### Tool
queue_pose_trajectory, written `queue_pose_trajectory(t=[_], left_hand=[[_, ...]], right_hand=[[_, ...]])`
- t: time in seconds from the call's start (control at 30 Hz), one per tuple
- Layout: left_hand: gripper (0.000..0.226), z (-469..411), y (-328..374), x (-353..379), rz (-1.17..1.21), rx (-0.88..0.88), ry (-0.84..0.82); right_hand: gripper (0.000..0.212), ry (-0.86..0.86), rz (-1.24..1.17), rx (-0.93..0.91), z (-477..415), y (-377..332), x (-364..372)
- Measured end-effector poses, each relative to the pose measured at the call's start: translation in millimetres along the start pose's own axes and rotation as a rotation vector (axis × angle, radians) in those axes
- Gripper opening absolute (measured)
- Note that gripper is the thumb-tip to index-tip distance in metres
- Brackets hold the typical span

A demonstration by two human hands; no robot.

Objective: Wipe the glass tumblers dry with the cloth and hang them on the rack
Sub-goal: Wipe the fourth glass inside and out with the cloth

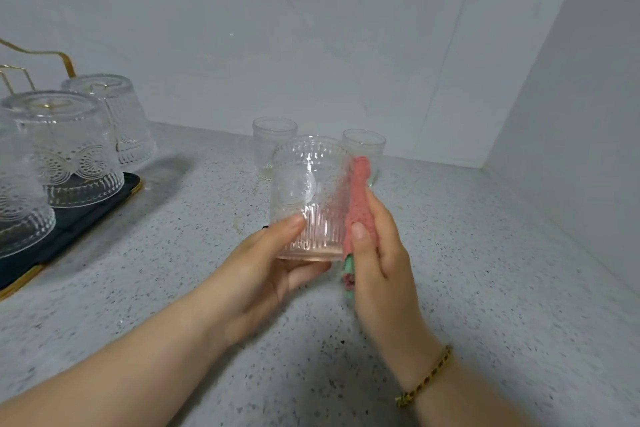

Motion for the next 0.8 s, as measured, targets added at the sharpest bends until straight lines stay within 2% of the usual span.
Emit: queue_pose_trajectory(t=[0.1, 0.2, 0.33, 0.43, 0.5, 0.6, 0.7, 0.73, 0.8], left_hand=[[0.034, -1.0, 1.6, -7.6, 0.055, 0.001, 0.077], [0.035, -0.4, 1.3, -1.6, -0.039, -0.034, 0.004], [0.065, 3.8, -11.2, 4.8, -0.091, -0.105, -0.063], [0.066, 4.3, -9.6, 6.8, -0.07, -0.088, -0.063], [0.066, 1.9, -5.6, -1.3, -0.023, -0.058, -0.009], [0.064, 0.4, 0.0, -7.5, -0.072, -0.024, 0.012], [0.042, 1.9, -1.2, -10.4, -0.22, -0.046, 0.039], [0.042, 2.3, -1.8, -11.2, -0.232, -0.057, 0.05], [0.072, 2.4, -1.3, -15.1, -0.236, -0.058, 0.08]], right_hand=[[0.041, 0.007, 0.213, -0.175, 1.8, -12.1, 14.0], [0.043, 0.006, 0.39, -0.362, 3.3, -24.2, 19.9], [0.041, 0.08, 0.205, -0.241, -2.3, -22.6, -3.2], [0.043, 0.009, -0.117, 0.0, -4.4, -3.7, -6.1], [0.048, -0.073, -0.142, 0.122, -2.7, 6.5, 3.3], [0.043, -0.081, -0.107, 0.136, 0.2, 8.3, 10.0], [0.037, -0.041, -0.11, 0.101, 1.0, 4.3, 7.8], [0.037, -0.03, -0.103, 0.087, 1.3, 2.5, 6.4], [0.037, -0.01, -0.091, 0.073, 0.9, 4.0, 4.7]])
Point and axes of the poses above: each hand's wrist, its own z-axis away from the middle knuckle, its own x-axis out of the palm, y = z × x, the point moved 9 cm from there along -z, towards the middle knuckle, and after that the axes turned 6 degrees about -y, right-handed, at the moved point
